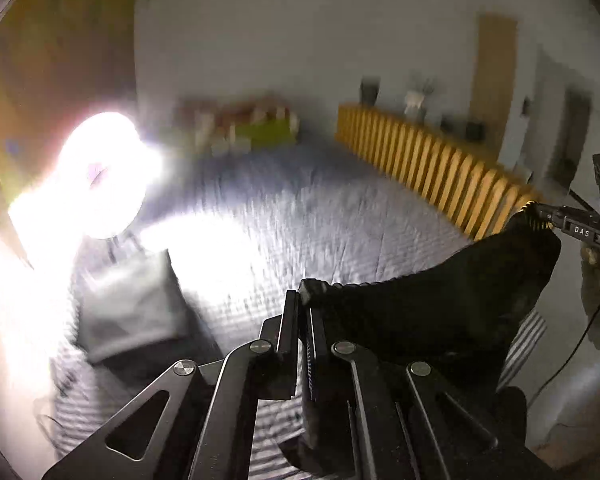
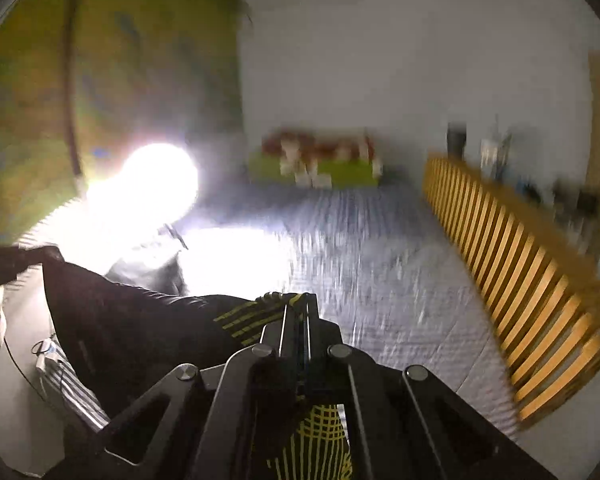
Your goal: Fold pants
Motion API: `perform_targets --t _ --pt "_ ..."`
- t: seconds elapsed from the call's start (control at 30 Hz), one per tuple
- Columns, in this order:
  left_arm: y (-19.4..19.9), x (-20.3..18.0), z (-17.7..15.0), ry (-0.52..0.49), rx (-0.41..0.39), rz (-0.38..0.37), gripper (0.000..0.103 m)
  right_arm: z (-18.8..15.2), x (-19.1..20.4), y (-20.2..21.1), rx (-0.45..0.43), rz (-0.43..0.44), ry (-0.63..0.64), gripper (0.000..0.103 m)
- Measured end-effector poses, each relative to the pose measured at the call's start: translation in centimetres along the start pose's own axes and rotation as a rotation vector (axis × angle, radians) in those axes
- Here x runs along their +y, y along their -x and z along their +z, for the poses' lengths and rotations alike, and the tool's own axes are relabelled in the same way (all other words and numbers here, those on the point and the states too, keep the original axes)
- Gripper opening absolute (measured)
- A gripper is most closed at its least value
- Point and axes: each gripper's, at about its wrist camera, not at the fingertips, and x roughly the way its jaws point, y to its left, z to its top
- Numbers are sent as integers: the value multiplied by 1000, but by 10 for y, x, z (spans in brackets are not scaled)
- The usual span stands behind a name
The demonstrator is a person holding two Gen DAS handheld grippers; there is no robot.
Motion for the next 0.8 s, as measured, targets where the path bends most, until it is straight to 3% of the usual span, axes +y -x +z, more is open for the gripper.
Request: perform_targets --t 0.1,0.23,0.33,0.43,0.5,0.57,0.6,0.7,0.8 --pt "-119 22 -8 60 175 2 3 -13 -12 -99 148 -30 -51 1" --pt "-240 36 -23 105 316 36 3 -47 -37 -243 359 -67 -150 1" --pt "-315 42 -38 126 399 43 3 -66 -57 -315 452 -93 -189 1" --pt "-355 50 -45 152 439 14 10 -84 -70 -352 508 -35 -246 5" --pt "-370 63 -44 229 463 -49 44 -85 -83 -363 519 16 -283 12" --pt "-369 77 -42 249 416 -62 52 -82 -88 -359 495 53 -298 24" --pt "-367 79 -38 247 406 -64 53 -78 -92 -355 473 65 -294 29" --pt "-347 86 -45 204 357 -60 53 -73 -101 -338 418 81 -275 30" --pt "-349 85 -56 122 340 -64 53 -73 -88 -333 396 39 -118 30"
